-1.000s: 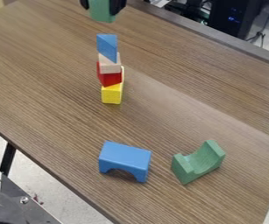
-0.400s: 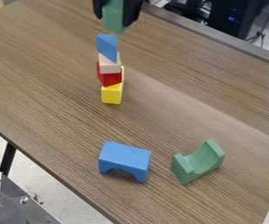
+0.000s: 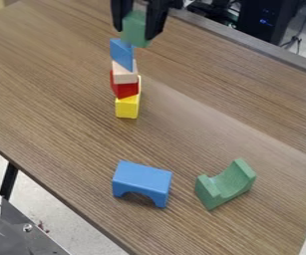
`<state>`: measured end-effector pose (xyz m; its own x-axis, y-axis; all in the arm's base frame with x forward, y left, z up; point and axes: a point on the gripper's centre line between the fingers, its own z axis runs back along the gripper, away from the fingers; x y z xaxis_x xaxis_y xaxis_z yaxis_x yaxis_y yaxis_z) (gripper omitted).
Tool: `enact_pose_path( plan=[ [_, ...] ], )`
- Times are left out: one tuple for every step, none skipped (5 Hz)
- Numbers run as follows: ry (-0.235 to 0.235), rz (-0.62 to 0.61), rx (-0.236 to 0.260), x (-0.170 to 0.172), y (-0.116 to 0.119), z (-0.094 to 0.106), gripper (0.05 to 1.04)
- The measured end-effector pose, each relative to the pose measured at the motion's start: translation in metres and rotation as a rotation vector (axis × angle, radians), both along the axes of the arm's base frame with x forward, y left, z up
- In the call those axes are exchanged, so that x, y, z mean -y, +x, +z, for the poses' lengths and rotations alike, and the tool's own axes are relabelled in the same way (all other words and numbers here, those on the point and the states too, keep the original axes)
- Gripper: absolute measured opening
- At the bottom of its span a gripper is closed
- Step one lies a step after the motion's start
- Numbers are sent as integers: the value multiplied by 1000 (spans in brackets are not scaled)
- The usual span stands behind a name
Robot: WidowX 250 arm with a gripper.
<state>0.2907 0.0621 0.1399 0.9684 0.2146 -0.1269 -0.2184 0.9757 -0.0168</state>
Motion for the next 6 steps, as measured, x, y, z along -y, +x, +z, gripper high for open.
enact_pose_path(
  plan=[
    [-26, 20, 3, -10, -1, -4, 584],
    [-25, 21, 3, -12, -2, -4, 584],
    [-21, 25, 5, -13, -2, -4, 584],
    [3, 18, 3, -11, -1, -5, 647],
    [8, 28, 4, -12, -1, -5, 938],
    [6, 39, 22, -11, -3, -4, 1001]
  ],
)
